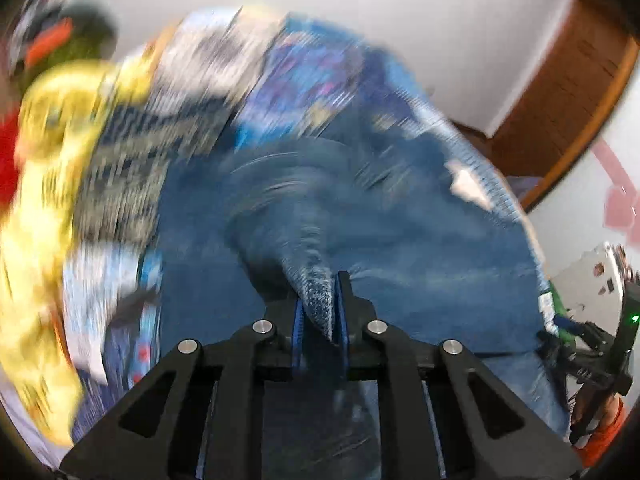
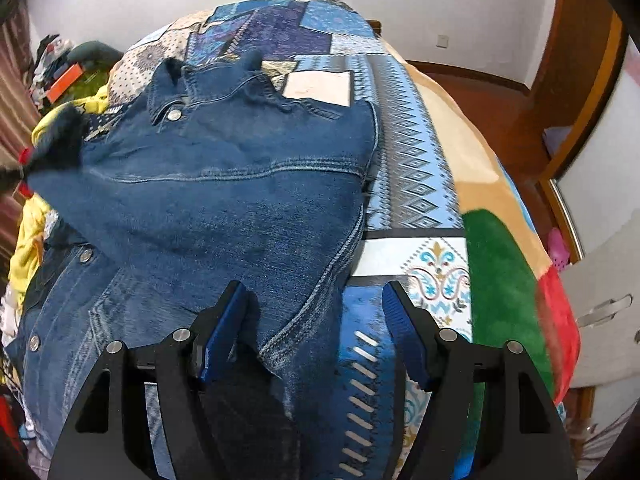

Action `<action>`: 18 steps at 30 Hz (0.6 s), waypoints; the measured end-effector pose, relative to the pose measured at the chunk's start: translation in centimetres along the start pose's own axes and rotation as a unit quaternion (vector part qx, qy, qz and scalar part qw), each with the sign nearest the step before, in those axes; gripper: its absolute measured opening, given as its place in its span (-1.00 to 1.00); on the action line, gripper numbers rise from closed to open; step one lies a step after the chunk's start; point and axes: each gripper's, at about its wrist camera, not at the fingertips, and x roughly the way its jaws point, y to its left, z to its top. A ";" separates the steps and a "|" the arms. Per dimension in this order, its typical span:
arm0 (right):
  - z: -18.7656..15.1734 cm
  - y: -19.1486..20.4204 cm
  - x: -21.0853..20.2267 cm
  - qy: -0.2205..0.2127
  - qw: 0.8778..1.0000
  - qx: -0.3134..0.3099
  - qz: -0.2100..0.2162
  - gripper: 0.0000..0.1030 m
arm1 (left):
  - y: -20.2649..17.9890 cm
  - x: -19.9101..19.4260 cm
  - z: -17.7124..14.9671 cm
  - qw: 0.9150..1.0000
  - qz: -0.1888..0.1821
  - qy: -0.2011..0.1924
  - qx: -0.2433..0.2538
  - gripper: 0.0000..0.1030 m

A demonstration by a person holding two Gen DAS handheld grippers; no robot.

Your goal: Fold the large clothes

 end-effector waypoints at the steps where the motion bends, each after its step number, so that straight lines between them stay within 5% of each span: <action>1: 0.0 0.4 0.2 0.004 1.000 -0.003 0.000 0.30 | 1.2 0.8 -1.1 1.000 -0.003 0.016 -0.017 -0.63; 10: -0.2 1.0 0.7 0.019 1.000 0.005 -0.013 0.30 | 5.5 1.3 -5.7 0.996 -0.011 0.032 -0.083 -0.29; 13: -0.2 0.8 0.3 0.024 1.000 0.011 -0.010 0.30 | 6.4 -0.3 -6.2 0.997 0.023 0.023 -0.074 0.11; 18: 0.5 1.0 -0.5 0.022 1.000 0.017 0.012 0.30 | 7.8 -3.0 -5.4 0.997 0.066 0.007 -0.032 0.18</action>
